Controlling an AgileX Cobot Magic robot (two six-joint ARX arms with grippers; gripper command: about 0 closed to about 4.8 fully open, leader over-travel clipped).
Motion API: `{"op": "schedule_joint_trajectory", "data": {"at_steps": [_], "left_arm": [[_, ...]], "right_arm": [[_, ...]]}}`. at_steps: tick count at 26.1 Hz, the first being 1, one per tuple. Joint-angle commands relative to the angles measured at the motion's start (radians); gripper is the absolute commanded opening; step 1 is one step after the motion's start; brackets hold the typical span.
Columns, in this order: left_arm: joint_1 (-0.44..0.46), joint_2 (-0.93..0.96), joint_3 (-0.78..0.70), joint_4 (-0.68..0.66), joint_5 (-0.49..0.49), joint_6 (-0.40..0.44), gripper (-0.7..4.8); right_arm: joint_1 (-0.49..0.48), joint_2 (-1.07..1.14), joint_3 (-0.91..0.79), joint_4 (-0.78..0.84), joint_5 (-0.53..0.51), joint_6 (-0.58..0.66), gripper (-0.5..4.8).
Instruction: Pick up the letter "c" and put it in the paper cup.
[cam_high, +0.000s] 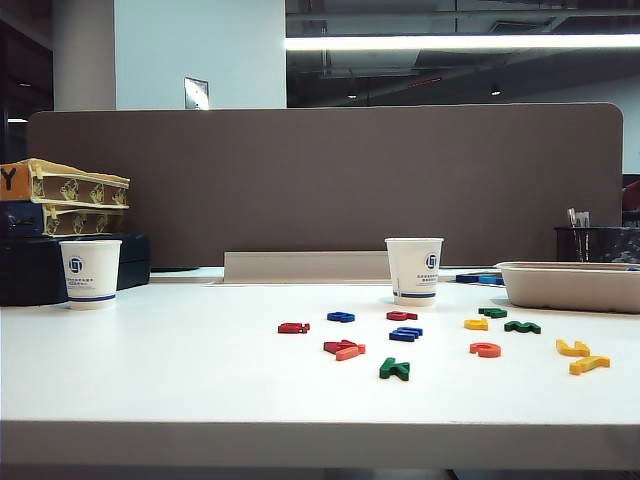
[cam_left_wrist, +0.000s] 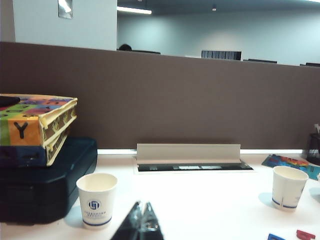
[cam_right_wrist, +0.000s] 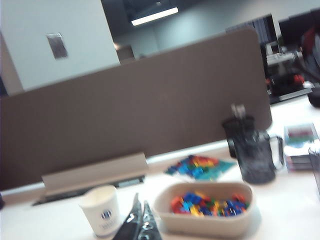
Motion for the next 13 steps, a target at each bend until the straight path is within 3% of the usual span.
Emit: {"op": "schedule_joint_trajectory", "data": {"at_steps": [1, 8, 13], "left_arm": [[-0.001, 0.001, 0.021, -0.011, 0.034, 0.003, -0.05], [-0.001, 0.027, 0.091, -0.034, 0.05, 0.003, -0.05], [-0.001, 0.102, 0.158, -0.032, 0.08, 0.002, -0.05]], "right_arm": [[0.0, -0.001, 0.055, -0.006, -0.005, 0.004, 0.04], [0.0, 0.0, 0.189, -0.2, -0.03, -0.002, 0.04], [0.0, 0.001, 0.251, -0.246, -0.071, -0.004, 0.04]]}}
